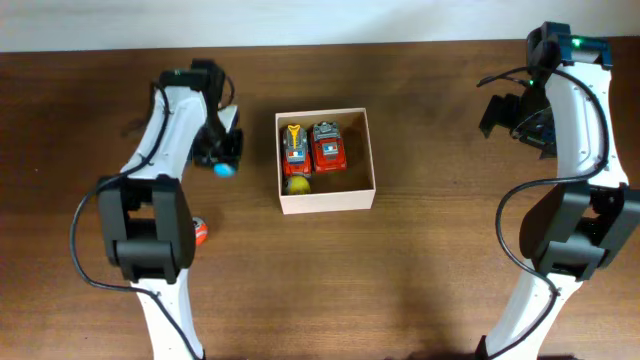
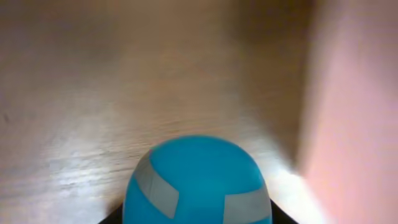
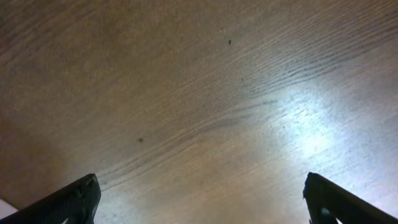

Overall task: Pack container
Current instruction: 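Carry the blue ball into the box's right corner and release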

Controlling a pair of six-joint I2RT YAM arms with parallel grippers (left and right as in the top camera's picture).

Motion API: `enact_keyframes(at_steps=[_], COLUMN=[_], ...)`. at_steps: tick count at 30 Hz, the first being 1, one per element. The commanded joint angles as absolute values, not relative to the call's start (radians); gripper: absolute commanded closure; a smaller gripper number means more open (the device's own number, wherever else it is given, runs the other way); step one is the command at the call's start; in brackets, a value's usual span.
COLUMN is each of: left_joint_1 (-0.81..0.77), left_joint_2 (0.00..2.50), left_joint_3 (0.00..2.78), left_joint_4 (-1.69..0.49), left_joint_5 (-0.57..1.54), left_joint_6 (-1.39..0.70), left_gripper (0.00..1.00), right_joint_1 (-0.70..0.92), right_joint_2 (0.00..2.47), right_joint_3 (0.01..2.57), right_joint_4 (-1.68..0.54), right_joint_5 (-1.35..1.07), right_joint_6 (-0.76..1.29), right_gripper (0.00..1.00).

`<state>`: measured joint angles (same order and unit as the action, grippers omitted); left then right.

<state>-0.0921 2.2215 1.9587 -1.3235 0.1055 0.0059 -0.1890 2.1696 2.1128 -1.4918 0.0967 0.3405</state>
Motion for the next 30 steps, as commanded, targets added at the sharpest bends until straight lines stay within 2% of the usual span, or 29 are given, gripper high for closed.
enact_keyframes(at_steps=[1,4,8,19,25,30], left_joint_1=[-0.126,-0.162,-0.227,-0.427,-0.463,-0.463], left_joint_2=[2.225,2.225,2.225,2.273,2.363,2.372], left_joint_3=[2.110,2.198,2.226,2.224,2.224,2.225], left_joint_4=[-1.391,-1.456,-1.480,-1.440,-1.441,-1.450], left_joint_5=[0.353,0.430,0.432,0.309,0.306,0.302], left_joint_6=[0.154,0.224,0.296,0.354,0.353,0.353], left_gripper=[0.68,0.68,0.67,0.67,0.38,0.34], right_joint_1=[-0.191,-0.191,-0.191,-0.190,-0.191,-0.190], right_joint_2=[2.151,2.151,2.151,2.151,2.151,2.151], right_joint_3=[2.114,2.114,2.114,2.114,2.114,2.114], right_joint_4=[-1.491,-1.491,-1.491,-1.491,-1.491,-1.491], right_joint_5=[0.102,0.102,0.102,0.102,0.102,0.102], right_joint_6=[0.349,0.349,0.349,0.349,0.349,0.349], right_gripper=[0.01,0.01,0.01,0.01,0.01,0.01])
